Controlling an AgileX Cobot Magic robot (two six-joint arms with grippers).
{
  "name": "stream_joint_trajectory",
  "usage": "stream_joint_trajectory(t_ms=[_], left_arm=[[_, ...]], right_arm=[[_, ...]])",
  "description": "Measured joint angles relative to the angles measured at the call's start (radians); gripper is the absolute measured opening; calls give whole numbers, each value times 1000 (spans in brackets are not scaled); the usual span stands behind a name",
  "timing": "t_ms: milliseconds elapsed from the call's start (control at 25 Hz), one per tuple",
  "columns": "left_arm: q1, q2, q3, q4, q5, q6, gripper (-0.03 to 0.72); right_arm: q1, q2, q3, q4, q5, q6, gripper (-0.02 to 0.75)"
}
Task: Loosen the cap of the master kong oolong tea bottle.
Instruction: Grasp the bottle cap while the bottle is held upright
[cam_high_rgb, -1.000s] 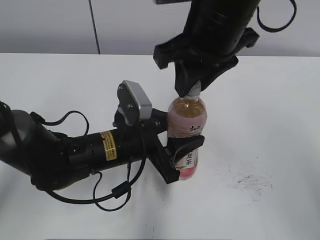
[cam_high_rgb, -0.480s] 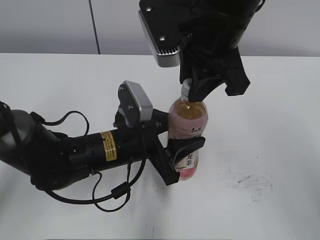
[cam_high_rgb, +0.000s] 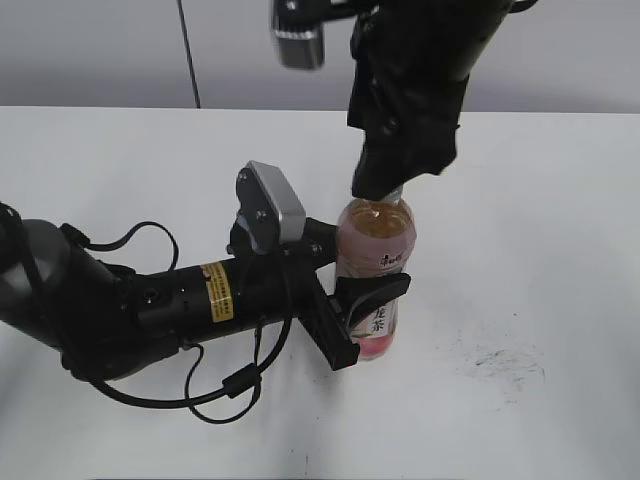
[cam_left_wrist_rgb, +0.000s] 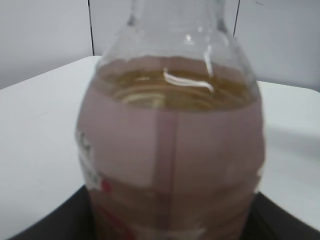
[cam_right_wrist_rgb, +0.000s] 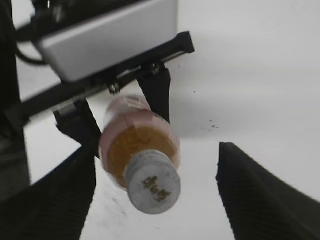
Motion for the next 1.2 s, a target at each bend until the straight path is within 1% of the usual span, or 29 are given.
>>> stream_joint_trajectory(t_ms=[120,160,240,320,360,400,480,600,840,1040,1120,1160,1200], left_arm=[[0,0,0,1,0,-1,384],[0,0,0,1,0,-1,384],[0,0,0,1,0,-2,384],[0,0,0,2,0,-2,384],[0,0,0,2,0,-2,384],[0,0,0,2,0,-2,384],[0,0,0,2,0,-2,384],[0,0,0,3,0,-2,384],[0,0,0,4,0,-2,384],[0,0,0,6,0,-2,384],[0,0,-1,7,0,-2,384],[0,0,-1,7,0,-2,384],[0,0,-1,7,0,-2,384]], right_arm=[[0,-18,-25,61,0,345,577],[0,-22,-35,69,0,509,578],[1,-26,-68,57,8,851,579],[1,-31,-90,19,21,1107,579],[1,-32,-96,0,26,1198,579],[1,-32,-99,-13,29,1250,579],[1,-29,-99,-48,31,1324,579],[1,-23,-78,-69,33,1365,569],[1,-2,-1,-59,34,1378,494],[1,1,26,-58,36,1378,477],[1,1,26,-58,36,1378,445],[1,1,26,-58,36,1375,415],[1,1,26,-58,36,1363,364]])
